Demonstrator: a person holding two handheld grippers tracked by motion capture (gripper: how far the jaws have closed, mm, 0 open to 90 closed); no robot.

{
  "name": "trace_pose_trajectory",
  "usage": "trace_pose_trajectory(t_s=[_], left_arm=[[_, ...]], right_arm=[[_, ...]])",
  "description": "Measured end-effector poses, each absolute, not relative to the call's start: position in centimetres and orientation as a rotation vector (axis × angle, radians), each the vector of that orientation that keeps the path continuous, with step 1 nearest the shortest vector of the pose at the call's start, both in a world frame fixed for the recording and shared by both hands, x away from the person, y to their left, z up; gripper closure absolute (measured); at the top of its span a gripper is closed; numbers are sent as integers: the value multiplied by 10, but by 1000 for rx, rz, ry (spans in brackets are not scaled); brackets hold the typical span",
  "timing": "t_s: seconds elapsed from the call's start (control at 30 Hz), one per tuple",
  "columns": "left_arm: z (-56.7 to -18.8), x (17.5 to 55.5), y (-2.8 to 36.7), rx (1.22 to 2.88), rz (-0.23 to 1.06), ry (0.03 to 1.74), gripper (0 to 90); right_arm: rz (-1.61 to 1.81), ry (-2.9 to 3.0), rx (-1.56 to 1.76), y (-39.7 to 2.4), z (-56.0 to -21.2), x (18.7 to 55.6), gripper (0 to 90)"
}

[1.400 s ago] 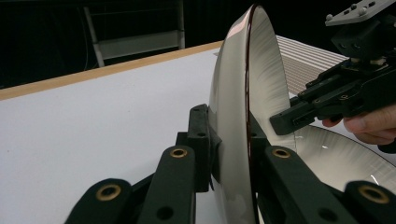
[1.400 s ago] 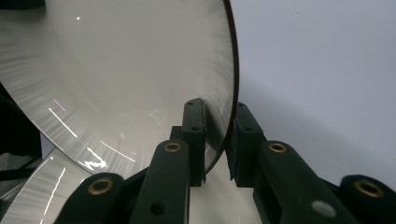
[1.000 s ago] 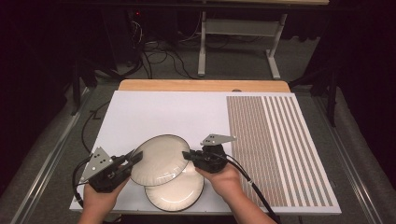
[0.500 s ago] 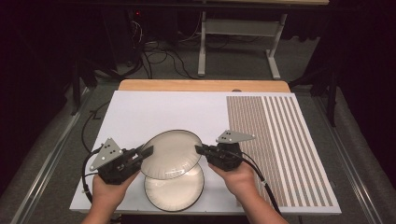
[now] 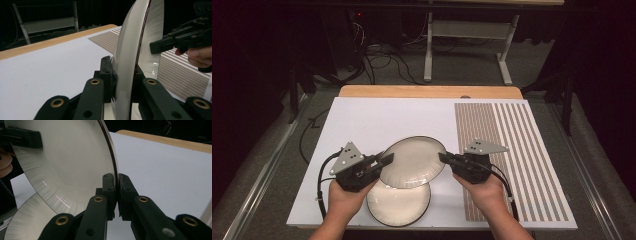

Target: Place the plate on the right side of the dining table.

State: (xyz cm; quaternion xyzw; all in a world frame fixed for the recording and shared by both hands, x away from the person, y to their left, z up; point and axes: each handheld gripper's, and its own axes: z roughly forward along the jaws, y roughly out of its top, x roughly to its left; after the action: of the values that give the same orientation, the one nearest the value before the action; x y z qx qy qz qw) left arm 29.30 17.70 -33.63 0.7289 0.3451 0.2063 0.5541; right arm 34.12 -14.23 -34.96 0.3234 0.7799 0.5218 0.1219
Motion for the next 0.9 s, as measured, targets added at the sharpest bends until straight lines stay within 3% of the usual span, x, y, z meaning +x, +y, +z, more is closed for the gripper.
trace_pose_trajectory(t_s=[0.9], left_arm=[[-329,328,74,1804,372,714,793]], right_arm=[[1465,2134,1047,-249,-341,331,871]])
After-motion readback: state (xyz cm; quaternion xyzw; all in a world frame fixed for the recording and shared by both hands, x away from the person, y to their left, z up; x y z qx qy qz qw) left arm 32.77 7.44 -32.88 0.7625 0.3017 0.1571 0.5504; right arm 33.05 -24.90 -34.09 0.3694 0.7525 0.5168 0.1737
